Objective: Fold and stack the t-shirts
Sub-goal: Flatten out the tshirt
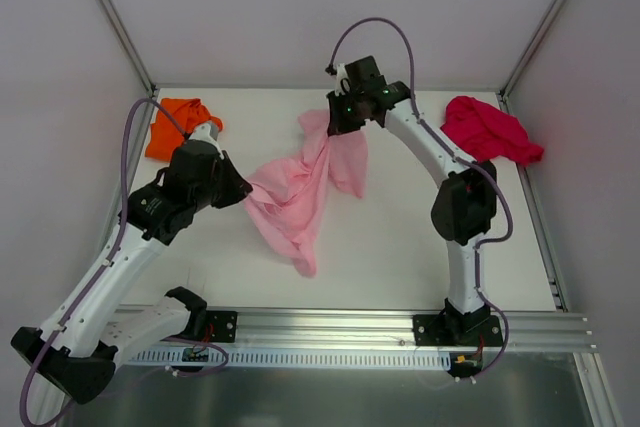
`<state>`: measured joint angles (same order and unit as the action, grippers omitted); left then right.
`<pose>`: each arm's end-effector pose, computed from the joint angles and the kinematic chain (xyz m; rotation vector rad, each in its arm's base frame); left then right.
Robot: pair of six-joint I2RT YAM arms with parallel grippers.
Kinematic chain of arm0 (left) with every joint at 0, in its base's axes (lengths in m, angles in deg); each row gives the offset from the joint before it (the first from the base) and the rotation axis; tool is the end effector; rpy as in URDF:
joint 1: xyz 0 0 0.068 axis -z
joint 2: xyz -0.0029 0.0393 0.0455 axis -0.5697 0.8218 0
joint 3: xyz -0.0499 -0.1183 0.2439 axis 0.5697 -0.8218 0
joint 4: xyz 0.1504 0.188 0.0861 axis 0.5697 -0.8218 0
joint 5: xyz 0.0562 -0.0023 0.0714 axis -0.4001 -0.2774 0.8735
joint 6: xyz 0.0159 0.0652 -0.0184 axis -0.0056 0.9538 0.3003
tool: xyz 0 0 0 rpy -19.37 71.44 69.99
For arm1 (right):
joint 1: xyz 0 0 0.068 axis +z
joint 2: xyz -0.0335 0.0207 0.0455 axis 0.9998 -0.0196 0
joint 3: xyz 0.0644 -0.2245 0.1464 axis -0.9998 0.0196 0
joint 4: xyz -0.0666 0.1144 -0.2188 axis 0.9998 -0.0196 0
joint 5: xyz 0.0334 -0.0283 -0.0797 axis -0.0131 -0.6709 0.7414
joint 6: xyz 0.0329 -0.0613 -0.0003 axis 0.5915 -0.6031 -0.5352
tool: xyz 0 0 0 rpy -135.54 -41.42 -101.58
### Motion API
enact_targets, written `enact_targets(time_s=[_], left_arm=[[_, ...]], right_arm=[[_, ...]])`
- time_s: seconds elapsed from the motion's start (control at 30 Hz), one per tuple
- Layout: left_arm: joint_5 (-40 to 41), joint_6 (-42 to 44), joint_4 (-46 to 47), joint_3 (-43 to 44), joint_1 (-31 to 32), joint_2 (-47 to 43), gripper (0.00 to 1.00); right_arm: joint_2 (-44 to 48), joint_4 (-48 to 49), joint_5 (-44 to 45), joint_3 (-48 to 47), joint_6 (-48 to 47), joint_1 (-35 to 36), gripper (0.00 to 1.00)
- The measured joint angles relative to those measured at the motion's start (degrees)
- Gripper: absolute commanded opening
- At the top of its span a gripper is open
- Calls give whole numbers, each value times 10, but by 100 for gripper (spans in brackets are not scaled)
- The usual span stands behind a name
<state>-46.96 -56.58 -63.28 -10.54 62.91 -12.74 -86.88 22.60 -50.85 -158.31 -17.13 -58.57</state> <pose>0.1771 -0.0893 0.3534 -0.2630 2.1702 -0.5944 0.4167 0.2592 0.2926 -0.8739 2.1902 0.4785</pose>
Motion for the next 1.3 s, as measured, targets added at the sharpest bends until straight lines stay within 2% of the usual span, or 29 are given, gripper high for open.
enact_targets(time_s=[0.13, 0.27, 0.53, 0.57, 0.6, 0.63, 0.73, 0.77, 0.8, 0.9, 1.13, 1.3], left_arm=[[-7, 8, 21, 0, 0, 7, 0], [-16, 12, 37, -1, 0, 14, 0], [-26, 18, 58, -6, 0, 24, 0], [-30, 20, 60, -6, 0, 26, 0], [-31, 22, 61, -6, 0, 30, 0], [-33, 24, 63, -6, 0, 33, 0], [-34, 26, 68, -6, 0, 41, 0], [-35, 26, 70, -6, 0, 43, 0], [-35, 26, 71, -6, 0, 44, 0], [-35, 26, 73, -6, 0, 44, 0], [-35, 26, 73, -6, 0, 39, 0], [-35, 26, 73, -6, 0, 32, 0]], right_arm=[[67, -20, 26, -54, -18, 0, 1], [134, -35, 54, -64, -34, 0, 1], [237, -54, 107, 10, -59, 0, 1], [242, -57, 108, 14, -59, 0, 9], [247, -57, 109, 21, -60, 0, 46], [250, -59, 109, 25, -59, 0, 54], [259, -59, 111, 33, -70, 0, 56], [259, -60, 114, 33, -71, 0, 61], [259, -59, 115, 33, -72, 0, 70], [259, -59, 116, 44, -76, 0, 70], [249, -89, 121, 92, -68, 0, 64], [249, -77, 125, 205, -51, 0, 58]])
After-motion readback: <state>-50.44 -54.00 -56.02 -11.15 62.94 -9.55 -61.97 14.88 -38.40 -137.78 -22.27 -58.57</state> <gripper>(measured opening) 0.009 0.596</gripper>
